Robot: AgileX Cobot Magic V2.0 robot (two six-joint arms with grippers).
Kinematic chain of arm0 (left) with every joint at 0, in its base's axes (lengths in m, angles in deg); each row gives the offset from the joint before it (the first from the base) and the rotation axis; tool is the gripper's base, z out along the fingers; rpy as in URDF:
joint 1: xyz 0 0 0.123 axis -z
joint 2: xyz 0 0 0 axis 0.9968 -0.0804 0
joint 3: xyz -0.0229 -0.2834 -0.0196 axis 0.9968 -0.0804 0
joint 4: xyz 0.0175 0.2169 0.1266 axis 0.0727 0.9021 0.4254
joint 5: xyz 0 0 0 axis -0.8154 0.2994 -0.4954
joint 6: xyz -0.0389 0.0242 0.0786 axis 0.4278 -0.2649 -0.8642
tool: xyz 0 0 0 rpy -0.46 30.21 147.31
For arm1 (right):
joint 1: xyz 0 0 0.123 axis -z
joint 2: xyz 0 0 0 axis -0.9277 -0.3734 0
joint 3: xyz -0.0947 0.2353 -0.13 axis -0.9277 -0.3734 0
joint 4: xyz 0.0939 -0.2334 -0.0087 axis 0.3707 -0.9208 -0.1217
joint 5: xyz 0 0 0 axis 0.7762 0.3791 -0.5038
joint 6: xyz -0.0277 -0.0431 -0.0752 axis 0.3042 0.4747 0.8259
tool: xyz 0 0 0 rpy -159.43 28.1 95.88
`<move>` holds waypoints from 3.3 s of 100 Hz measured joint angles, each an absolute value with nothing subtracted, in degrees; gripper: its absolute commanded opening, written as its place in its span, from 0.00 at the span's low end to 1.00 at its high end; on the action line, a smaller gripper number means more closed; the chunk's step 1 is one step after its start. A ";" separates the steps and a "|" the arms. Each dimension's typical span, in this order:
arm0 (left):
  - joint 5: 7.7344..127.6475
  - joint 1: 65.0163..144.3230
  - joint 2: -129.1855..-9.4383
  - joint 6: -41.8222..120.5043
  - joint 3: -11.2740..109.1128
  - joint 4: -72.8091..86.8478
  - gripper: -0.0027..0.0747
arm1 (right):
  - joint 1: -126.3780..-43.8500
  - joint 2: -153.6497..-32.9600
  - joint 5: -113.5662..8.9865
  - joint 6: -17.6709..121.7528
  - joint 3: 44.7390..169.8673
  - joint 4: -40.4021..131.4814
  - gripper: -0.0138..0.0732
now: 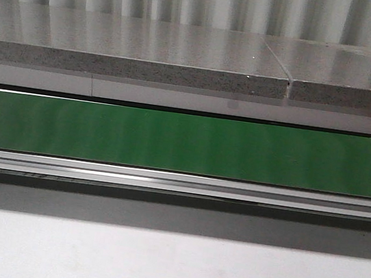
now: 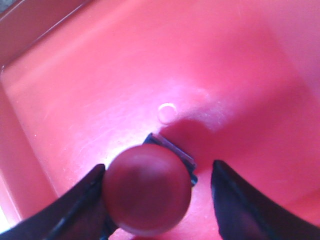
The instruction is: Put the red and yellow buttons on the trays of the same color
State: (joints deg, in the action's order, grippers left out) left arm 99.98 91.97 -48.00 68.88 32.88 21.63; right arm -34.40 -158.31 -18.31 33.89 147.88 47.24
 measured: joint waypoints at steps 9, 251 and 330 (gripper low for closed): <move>99.98 91.97 -48.00 68.88 32.88 21.63 0.01 | -34.40 -157.82 -17.57 33.99 147.88 47.24 0.70; 99.63 91.97 -51.05 71.00 33.71 22.97 0.01 | -65.67 -53.49 -24.21 44.91 82.59 39.00 0.08; 102.42 67.96 -80.26 82.38 47.33 31.36 0.74 | -65.67 -53.49 -24.07 44.91 82.51 39.00 0.08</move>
